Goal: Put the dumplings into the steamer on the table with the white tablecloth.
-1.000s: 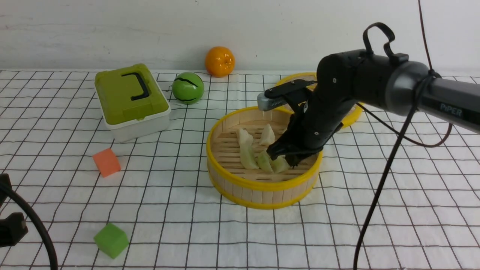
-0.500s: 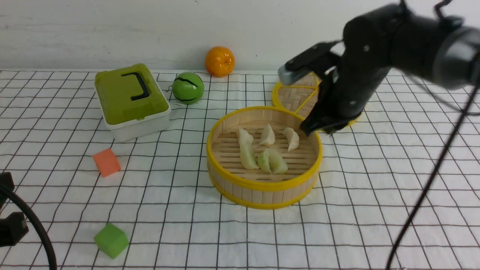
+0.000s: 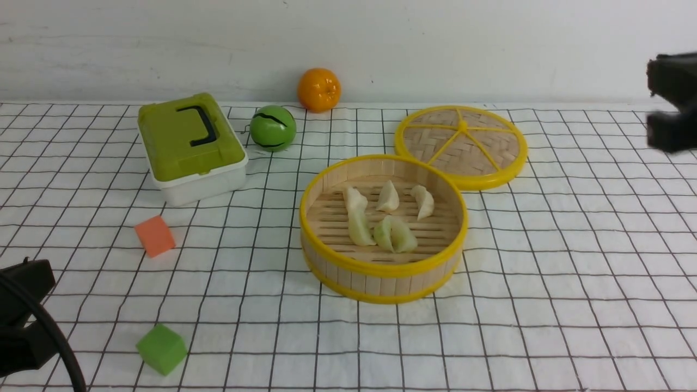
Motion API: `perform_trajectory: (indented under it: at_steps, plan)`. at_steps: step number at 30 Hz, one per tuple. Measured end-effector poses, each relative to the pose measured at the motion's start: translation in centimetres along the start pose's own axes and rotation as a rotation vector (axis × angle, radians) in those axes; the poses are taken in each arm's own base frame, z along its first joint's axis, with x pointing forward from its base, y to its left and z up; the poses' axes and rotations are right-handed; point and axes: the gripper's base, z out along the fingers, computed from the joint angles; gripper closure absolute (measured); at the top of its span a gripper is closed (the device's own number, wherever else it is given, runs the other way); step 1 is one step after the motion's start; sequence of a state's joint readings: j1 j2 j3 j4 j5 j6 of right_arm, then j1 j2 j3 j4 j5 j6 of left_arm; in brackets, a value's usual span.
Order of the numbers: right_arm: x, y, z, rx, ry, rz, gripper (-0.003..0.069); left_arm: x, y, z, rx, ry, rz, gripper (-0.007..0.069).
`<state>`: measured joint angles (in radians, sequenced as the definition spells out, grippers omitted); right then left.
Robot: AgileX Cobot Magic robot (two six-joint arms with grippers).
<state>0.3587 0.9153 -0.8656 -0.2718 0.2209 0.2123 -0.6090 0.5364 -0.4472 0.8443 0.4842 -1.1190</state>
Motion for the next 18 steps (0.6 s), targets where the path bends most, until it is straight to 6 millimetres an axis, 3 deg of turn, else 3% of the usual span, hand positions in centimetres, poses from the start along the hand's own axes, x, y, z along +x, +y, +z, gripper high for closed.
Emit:
perform_trajectory:
  at_steps: [2, 6, 8, 18]
  plan:
    - [4.4, 0.8, -2.4, -0.071, -0.151, 0.069, 0.0673, 0.0, 0.0, 0.0, 0.004, -0.001, -0.002, 0.0637]
    - [8.7, 1.3, -4.1, -0.122, -0.214, 0.116, 0.0666, 0.0, -0.1, 0.0, 0.006, -0.001, -0.002, 0.0637]
    - [9.8, 1.4, -4.2, -0.128, -0.204, 0.121, 0.0666, 0.0, -0.1, 0.0, 0.006, -0.001, -0.002, 0.0637]
    - [10.1, 1.5, -4.3, -0.132, -0.197, 0.076, 0.0659, 0.0, -0.1, 0.0, 0.006, -0.002, -0.002, 0.0637]
